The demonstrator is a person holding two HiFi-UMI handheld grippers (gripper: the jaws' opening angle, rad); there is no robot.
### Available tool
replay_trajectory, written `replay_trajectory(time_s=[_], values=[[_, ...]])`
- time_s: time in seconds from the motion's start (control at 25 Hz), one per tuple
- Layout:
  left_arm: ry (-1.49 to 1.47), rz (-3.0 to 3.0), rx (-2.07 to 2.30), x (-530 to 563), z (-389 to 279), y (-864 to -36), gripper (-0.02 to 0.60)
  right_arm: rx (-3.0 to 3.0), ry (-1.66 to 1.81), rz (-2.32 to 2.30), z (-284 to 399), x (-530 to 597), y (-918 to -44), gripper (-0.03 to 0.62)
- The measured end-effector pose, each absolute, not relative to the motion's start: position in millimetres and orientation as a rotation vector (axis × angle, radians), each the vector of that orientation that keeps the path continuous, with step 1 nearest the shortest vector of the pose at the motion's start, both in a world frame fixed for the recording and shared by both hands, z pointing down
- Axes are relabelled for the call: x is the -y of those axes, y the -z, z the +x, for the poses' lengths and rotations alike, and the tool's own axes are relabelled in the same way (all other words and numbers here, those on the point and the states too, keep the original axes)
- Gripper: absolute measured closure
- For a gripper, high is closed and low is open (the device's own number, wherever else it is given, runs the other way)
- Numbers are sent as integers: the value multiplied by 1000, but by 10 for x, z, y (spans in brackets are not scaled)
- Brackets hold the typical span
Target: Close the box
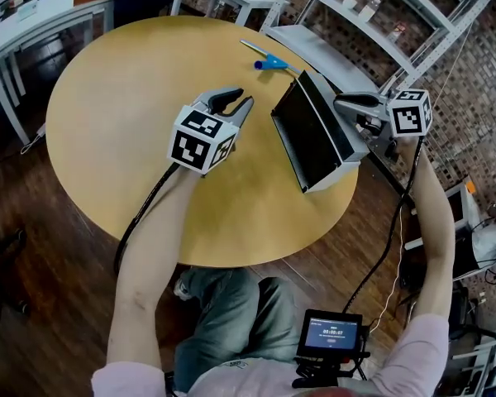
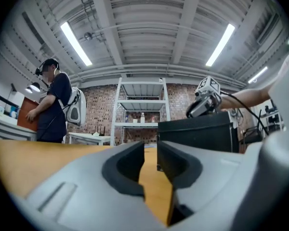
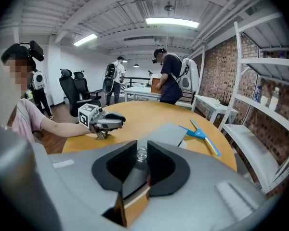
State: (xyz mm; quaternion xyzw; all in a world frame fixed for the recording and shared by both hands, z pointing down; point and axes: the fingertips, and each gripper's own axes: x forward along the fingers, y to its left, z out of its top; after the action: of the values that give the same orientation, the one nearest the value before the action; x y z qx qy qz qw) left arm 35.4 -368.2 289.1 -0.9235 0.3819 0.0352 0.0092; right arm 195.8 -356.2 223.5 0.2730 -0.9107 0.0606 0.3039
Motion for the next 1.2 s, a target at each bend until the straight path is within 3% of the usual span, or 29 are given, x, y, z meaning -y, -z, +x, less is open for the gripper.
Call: replay_trajectory(time_s=[0.4,0.84,1.2], values=[[-68,-2897,-1175,3701,396,-2896,494,2455,-23,791,1962,3556,-1351,525],[-58,-2900,-1194,3718,348,-2936,500,2427,12,810,1955,3542,-1331,525],[-21,-2896,-1193,3721,386,-2991,505,2286,-34,722,1916,3522,-2581,525]])
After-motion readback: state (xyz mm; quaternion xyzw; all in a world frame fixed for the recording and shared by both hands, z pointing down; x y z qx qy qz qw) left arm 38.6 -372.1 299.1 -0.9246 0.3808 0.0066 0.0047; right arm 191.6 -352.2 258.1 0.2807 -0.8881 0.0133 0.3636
